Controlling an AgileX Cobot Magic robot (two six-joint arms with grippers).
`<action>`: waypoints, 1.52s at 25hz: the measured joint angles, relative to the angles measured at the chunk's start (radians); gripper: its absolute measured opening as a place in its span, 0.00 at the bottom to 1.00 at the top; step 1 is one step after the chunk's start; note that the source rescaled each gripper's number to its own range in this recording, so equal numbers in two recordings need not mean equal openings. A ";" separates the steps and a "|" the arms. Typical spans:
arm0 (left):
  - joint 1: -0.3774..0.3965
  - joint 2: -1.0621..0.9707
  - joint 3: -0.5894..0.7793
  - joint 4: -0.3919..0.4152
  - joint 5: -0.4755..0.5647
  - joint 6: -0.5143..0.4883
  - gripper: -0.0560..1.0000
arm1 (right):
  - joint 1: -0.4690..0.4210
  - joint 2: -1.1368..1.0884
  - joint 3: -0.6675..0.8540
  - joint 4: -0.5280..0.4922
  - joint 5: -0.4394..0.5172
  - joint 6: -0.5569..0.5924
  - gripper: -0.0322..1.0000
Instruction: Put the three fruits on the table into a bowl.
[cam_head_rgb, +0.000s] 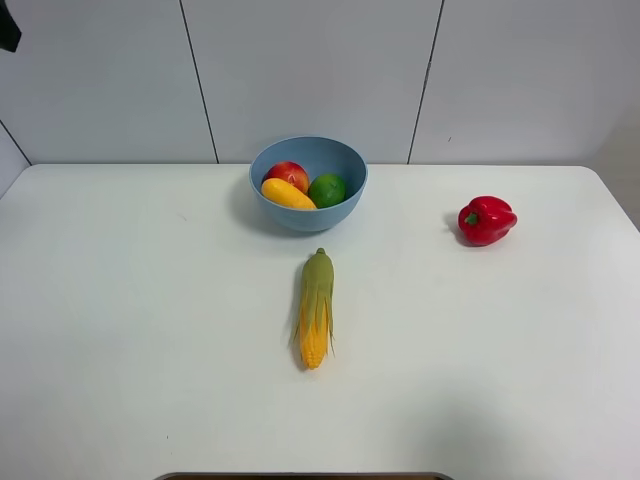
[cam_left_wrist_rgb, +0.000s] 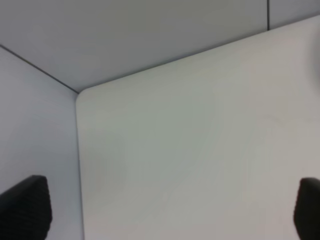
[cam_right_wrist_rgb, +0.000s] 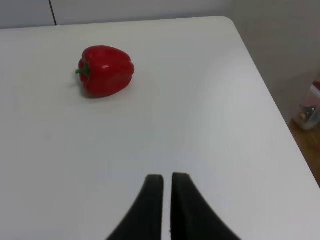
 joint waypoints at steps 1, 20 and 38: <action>0.000 -0.044 0.035 -0.001 -0.009 0.004 1.00 | 0.000 0.000 0.000 0.000 0.000 0.000 0.03; 0.000 -0.766 0.462 -0.017 0.067 -0.017 1.00 | 0.000 0.000 0.000 0.000 0.000 0.000 0.03; 0.000 -1.306 0.983 -0.141 0.065 -0.211 1.00 | 0.000 0.000 0.000 0.000 0.000 0.000 0.03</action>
